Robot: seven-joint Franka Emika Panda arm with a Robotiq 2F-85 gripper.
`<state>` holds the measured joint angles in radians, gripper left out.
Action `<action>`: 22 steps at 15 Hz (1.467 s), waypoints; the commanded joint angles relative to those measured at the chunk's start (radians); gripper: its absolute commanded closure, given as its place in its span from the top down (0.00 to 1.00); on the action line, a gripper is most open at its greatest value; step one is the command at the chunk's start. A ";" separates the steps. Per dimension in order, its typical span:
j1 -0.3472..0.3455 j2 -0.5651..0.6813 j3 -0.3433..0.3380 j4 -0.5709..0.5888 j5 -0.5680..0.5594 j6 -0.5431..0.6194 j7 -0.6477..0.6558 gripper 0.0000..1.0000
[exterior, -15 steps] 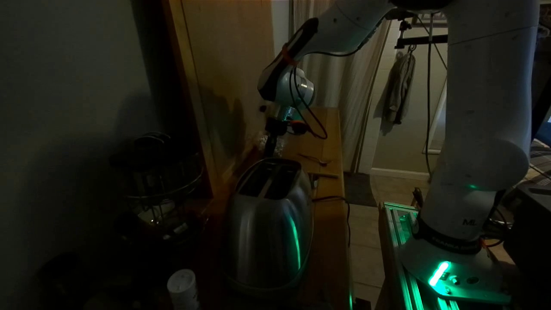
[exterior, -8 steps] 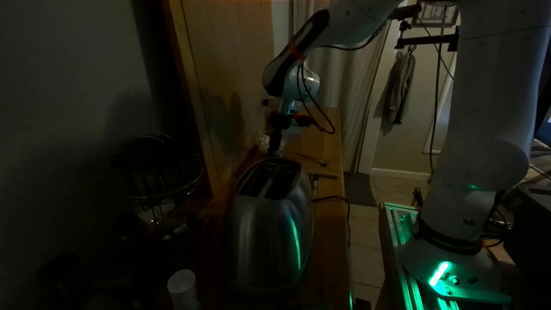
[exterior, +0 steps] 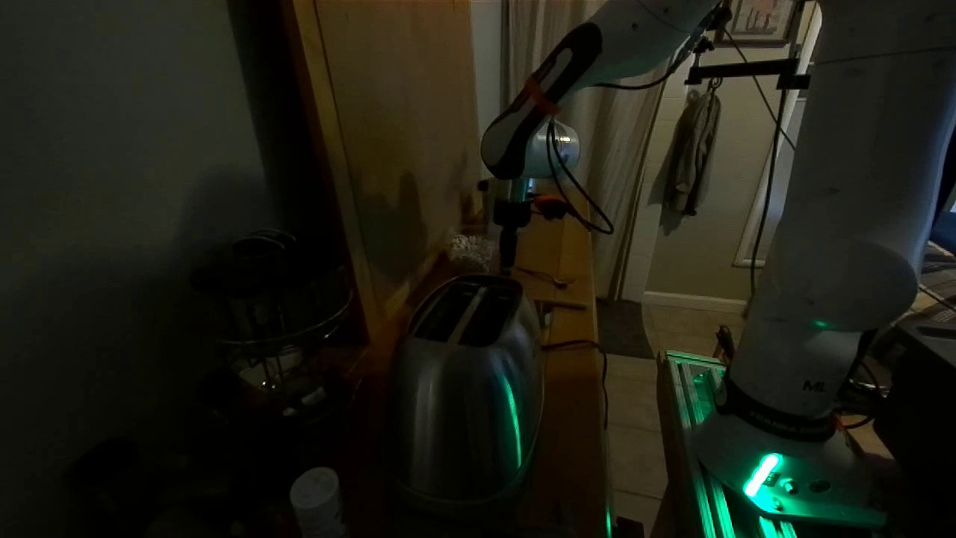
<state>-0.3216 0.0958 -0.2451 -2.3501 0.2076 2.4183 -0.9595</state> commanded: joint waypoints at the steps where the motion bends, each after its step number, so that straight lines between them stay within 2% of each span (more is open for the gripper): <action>1: -0.003 -0.064 -0.016 -0.070 -0.039 -0.028 0.031 1.00; 6: -0.001 -0.124 -0.029 -0.113 0.020 -0.055 0.011 1.00; 12: 0.005 -0.153 -0.051 -0.160 0.024 -0.053 -0.001 1.00; 22: 0.020 -0.120 -0.050 -0.170 0.237 0.053 -0.125 1.00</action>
<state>-0.3139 -0.0214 -0.2877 -2.5074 0.3818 2.4236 -1.0283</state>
